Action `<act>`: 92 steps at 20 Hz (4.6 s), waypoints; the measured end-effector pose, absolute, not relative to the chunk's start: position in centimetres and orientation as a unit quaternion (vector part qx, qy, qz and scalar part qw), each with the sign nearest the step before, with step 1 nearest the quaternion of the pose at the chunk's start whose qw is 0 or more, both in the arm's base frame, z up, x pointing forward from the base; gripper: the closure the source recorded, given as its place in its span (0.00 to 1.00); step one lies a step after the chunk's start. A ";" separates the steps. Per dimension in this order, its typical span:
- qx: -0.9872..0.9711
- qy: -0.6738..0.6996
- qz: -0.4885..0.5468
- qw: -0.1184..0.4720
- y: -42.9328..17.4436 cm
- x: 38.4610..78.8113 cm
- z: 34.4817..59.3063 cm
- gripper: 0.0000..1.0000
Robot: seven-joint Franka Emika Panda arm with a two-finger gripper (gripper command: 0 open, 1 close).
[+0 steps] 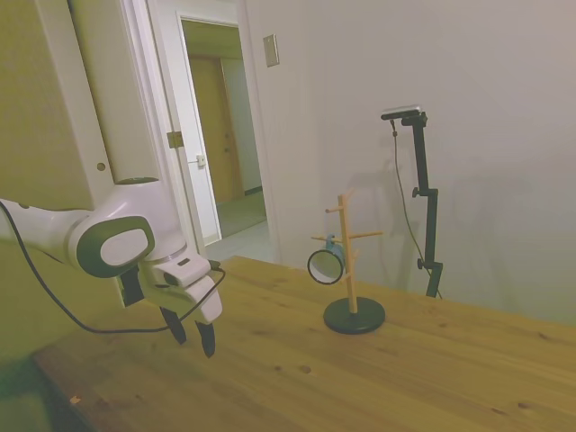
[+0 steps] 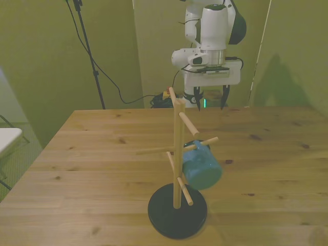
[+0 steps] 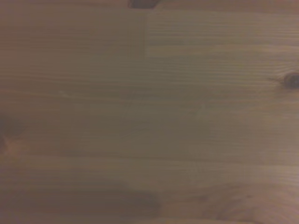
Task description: Unload the mug
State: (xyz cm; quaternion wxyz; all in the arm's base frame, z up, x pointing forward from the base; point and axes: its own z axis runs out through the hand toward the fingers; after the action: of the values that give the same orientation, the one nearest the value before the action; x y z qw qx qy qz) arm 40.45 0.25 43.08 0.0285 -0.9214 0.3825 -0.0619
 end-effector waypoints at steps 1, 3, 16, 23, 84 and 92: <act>-0.921 0.383 -0.062 0.028 0.2 40.5 43.0 0.00; -0.921 0.383 -0.062 0.029 0.1 40.6 43.0 0.00; -0.909 0.381 -0.160 0.059 -0.9 45.3 46.7 0.00; -0.895 0.394 -0.193 0.073 -3.5 50.2 46.9 0.00; -0.864 0.272 -0.402 0.131 -4.1 65.3 43.1 1.00; -0.865 0.270 -0.401 0.133 -4.6 65.3 42.9 1.00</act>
State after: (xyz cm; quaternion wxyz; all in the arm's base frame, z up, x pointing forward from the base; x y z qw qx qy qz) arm 65.31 -4.65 42.92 0.1328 -0.8653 0.2696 -0.4012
